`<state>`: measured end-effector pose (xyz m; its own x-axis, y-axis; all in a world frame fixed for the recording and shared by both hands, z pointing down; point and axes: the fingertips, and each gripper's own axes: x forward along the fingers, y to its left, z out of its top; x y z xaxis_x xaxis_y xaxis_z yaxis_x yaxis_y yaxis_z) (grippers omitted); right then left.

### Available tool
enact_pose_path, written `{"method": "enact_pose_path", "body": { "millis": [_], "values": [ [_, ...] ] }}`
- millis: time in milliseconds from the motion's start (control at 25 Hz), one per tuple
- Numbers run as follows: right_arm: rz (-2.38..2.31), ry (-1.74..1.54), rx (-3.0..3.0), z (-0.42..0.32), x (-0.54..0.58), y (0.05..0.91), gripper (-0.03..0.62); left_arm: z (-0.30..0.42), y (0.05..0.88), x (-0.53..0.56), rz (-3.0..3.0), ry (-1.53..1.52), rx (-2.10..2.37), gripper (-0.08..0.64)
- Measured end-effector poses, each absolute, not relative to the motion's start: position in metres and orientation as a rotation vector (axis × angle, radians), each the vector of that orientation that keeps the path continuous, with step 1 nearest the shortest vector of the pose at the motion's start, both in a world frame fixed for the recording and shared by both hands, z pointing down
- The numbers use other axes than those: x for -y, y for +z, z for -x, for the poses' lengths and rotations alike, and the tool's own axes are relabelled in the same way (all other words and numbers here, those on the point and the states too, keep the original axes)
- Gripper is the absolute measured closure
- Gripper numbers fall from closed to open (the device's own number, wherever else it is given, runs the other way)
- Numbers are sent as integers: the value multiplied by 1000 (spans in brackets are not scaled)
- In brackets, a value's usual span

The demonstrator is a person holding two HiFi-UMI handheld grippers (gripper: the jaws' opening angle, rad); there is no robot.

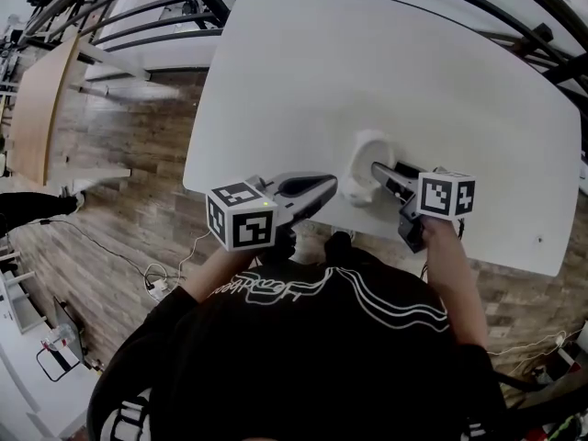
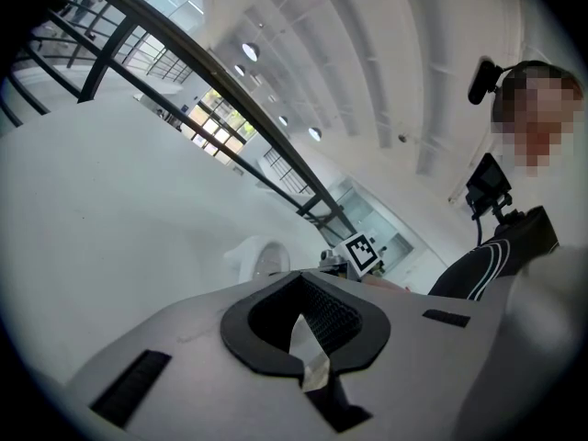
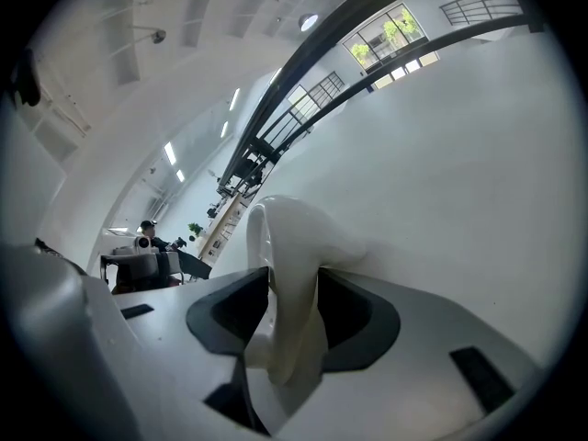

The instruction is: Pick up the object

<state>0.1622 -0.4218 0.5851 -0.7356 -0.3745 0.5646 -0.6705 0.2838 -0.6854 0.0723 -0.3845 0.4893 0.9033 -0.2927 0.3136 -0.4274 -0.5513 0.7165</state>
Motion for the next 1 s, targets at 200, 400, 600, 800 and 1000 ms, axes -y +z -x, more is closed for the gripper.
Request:
{"method": "enact_pose_path", "body": {
  "millis": [200, 400, 600, 800, 1000],
  "values": [
    [-951, 1457, 2268, -162, 422, 584, 436, -70, 490, 381, -2189, 198, 516, 554],
    [-964, 1454, 2283, -163, 422, 581, 442, -69, 488, 378, -2193, 197, 519, 554],
    [-999, 1439, 2309, -164, 421, 576, 449, -66, 486, 374, -2190, 195, 524, 554],
    [-1020, 1434, 2324, -164, 423, 573, 457, -61, 486, 370, -2190, 193, 533, 554],
    [-1061, 1427, 2343, -164, 422, 569, 462, -57, 483, 365, -2192, 192, 538, 554]
  ]
}}
